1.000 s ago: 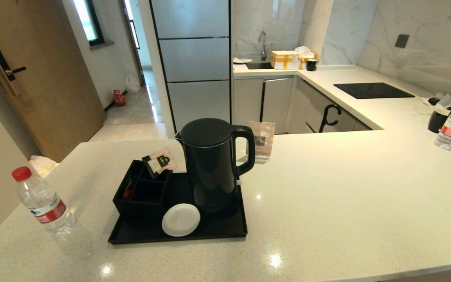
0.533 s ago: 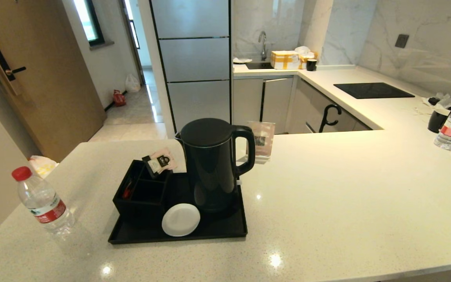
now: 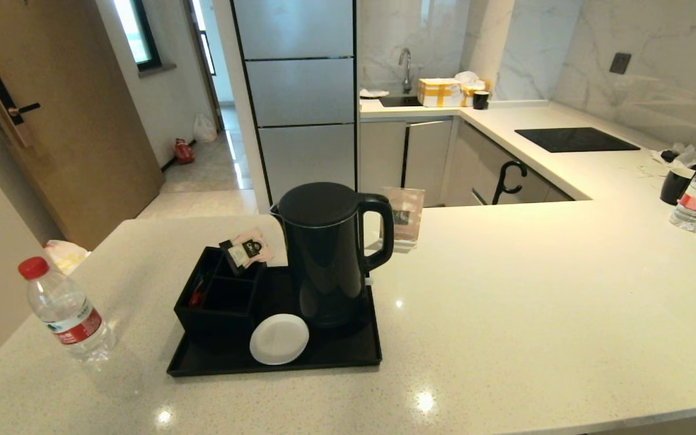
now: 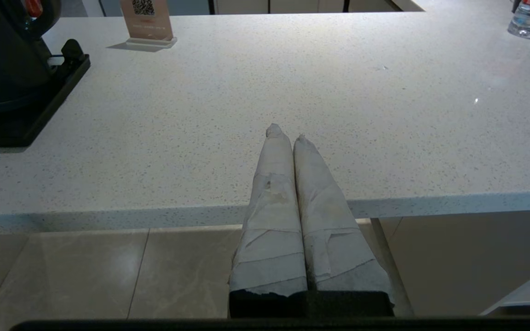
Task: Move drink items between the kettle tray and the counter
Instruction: Pick up the kettle
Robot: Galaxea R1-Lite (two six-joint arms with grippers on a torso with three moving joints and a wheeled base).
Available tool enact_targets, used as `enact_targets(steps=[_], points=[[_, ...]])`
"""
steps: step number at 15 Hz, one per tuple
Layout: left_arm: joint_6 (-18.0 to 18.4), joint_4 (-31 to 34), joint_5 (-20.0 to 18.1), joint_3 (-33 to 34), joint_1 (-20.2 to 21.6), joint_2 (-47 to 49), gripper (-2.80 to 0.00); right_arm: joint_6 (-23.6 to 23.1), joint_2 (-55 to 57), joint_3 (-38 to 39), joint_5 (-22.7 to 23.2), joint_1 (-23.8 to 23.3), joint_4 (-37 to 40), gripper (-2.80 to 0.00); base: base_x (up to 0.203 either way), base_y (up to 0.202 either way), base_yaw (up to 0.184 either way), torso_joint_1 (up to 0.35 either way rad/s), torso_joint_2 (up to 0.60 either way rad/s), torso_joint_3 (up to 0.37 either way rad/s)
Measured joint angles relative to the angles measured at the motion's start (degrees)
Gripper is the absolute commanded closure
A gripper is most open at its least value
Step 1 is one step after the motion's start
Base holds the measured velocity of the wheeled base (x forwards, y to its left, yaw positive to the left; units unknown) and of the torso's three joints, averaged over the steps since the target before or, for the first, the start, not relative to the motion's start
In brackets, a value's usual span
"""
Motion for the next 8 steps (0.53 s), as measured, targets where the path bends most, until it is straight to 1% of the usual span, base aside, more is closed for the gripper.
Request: enact_targets(steps=[2,3,5,6,7,8], points=[[0.02,0.0,0.0,0.0,0.0,0.0,0.0,0.6,0.29,-1.04,0.27,0.0,0.26,0.0,0.0,0.0,0.0,0.0,0.0,0.0],[0.02,0.0,-0.01,0.0,0.0,-0.02,0.0,1.59,1.06,-3.7,0.63,0.0,0.64,0.0,0.0,0.0,0.0,0.0,0.0,0.0],[0.02,0.0,-0.01,0.0,-0.01,-0.02,0.0,4.09,4.35,-13.2,1.44,0.0,2.01,0.0,0.0,0.0,0.0,0.0,0.0,0.0],[0.0,0.0,0.0,0.0,0.0,-0.02,0.0,5.14,6.43,-18.79,2.01,0.0,4.0,0.0,0.0,0.0,0.0,0.0,0.0,0.0],[0.02,0.0,0.0,0.0,0.0,-0.02,0.0,5.81,8.44,-24.06,2.74,0.0,7.22,0.0,0.0,0.0,0.0,0.0,0.0,0.0],[0.06,0.0,0.0,0.0,0.0,-0.02,0.0,6.1,10.34,-28.81,3.56,0.0,12.26,0.0,0.0,0.0,0.0,0.0,0.0,0.0]])
